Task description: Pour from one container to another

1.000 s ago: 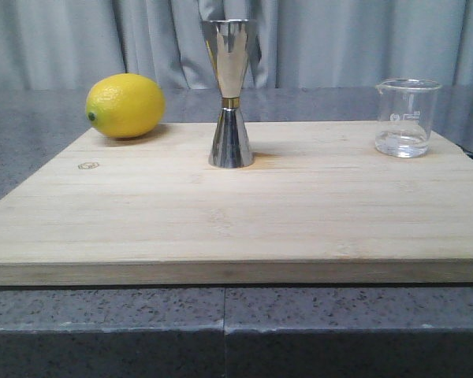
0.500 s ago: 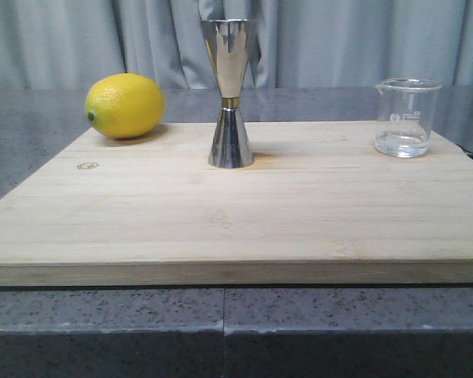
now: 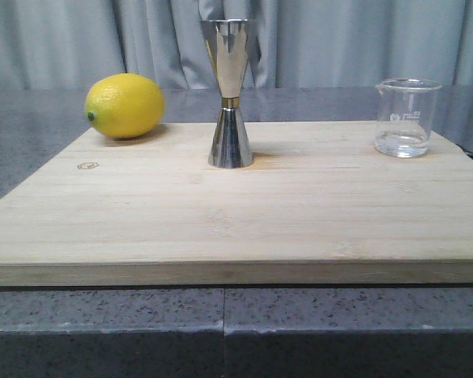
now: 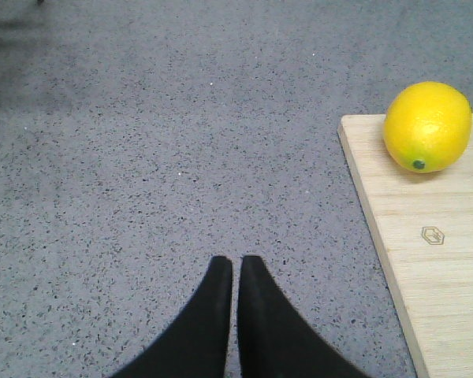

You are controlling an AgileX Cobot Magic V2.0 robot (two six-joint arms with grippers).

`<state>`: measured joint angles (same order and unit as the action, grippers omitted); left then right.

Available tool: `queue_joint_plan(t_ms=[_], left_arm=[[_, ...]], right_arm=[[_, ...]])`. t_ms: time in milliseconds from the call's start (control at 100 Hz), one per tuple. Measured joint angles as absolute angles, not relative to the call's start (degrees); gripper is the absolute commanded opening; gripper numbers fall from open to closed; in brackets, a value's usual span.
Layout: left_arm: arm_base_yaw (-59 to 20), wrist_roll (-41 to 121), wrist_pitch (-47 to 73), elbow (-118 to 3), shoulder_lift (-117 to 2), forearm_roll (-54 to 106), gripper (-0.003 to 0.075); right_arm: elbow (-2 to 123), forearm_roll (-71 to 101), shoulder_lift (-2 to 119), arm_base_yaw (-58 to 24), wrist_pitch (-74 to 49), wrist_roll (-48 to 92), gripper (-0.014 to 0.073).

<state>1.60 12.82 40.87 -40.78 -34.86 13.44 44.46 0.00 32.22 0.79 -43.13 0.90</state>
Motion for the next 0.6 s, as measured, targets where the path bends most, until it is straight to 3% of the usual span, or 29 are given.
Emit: queue_joint_plan(t_ms=[400,600], left_arm=[[1.3,12.8,39.6,-39.8,-34.6,13.4,-0.0019],[1.1,12.8,31.5,-29.5,-27.9,13.5,-0.0019]], right_arm=[[44.5,0.0,32.2,0.8,-43.3,1.0,-0.0072],[44.5,-0.3,32.2,0.8,-43.3,1.0,-0.0072]])
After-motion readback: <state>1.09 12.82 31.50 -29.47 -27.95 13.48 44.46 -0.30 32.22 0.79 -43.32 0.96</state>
